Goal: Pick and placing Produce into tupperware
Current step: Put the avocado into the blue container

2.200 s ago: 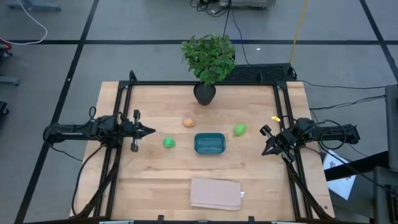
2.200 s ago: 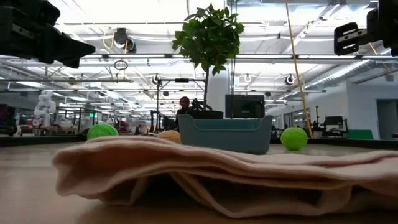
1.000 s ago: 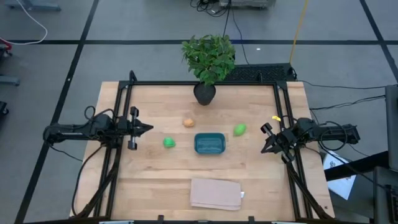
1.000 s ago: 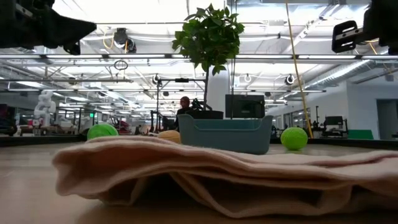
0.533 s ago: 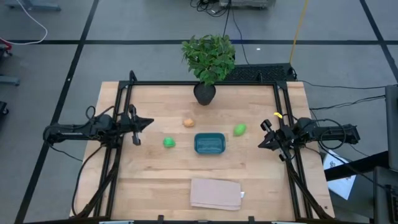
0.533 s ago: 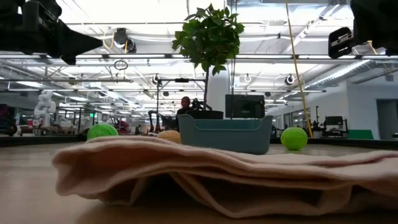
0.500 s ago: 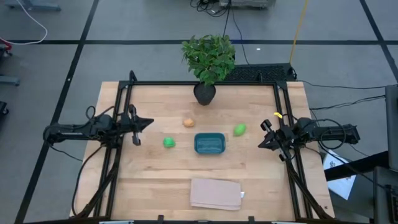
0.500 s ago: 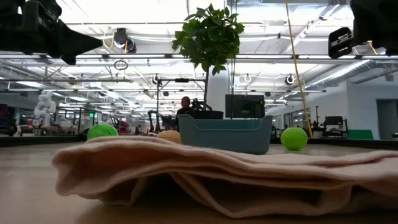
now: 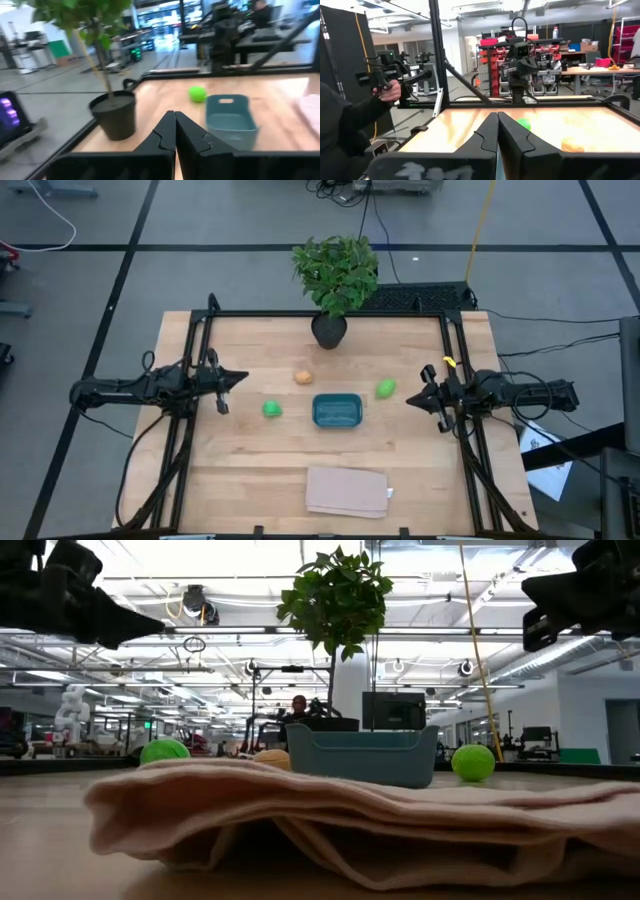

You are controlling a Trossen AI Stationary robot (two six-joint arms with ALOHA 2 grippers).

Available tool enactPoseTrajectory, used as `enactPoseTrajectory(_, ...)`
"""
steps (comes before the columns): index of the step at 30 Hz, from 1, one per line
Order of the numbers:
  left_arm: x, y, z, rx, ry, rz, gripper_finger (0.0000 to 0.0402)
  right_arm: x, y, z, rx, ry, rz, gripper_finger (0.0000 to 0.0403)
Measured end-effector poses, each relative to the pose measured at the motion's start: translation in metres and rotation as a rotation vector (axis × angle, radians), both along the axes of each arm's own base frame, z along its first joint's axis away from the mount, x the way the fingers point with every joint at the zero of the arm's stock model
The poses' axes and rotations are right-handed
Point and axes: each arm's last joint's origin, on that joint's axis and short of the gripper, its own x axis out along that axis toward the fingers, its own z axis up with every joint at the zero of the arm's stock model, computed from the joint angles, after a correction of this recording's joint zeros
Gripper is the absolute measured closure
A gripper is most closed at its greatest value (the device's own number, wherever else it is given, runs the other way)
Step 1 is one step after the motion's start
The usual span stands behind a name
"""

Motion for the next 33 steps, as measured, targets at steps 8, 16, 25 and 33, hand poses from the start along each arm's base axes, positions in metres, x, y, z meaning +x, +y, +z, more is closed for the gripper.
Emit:
enactPoseTrajectory(8,0.001,-0.003,0.005,-0.036,-0.059,-0.109,0.0391,0.000,0.000,0.000,-0.009,0.002,-0.001,0.0403)
enactPoseTrajectory(16,0.000,-0.003,0.013,-0.034,-0.138,-0.104,0.0396,0.000,0.000,0.000,-0.016,0.001,-0.001,0.0403)
enactPoseTrajectory(25,0.003,-0.003,0.036,-0.037,-0.082,-0.103,0.0395,0.000,0.000,0.000,-0.031,-0.002,-0.002,0.0403)
enactPoseTrajectory(33,0.017,-0.002,0.079,-0.010,-0.027,-0.086,0.0395,0.000,0.000,0.000,-0.033,-0.007,-0.003,0.0403)
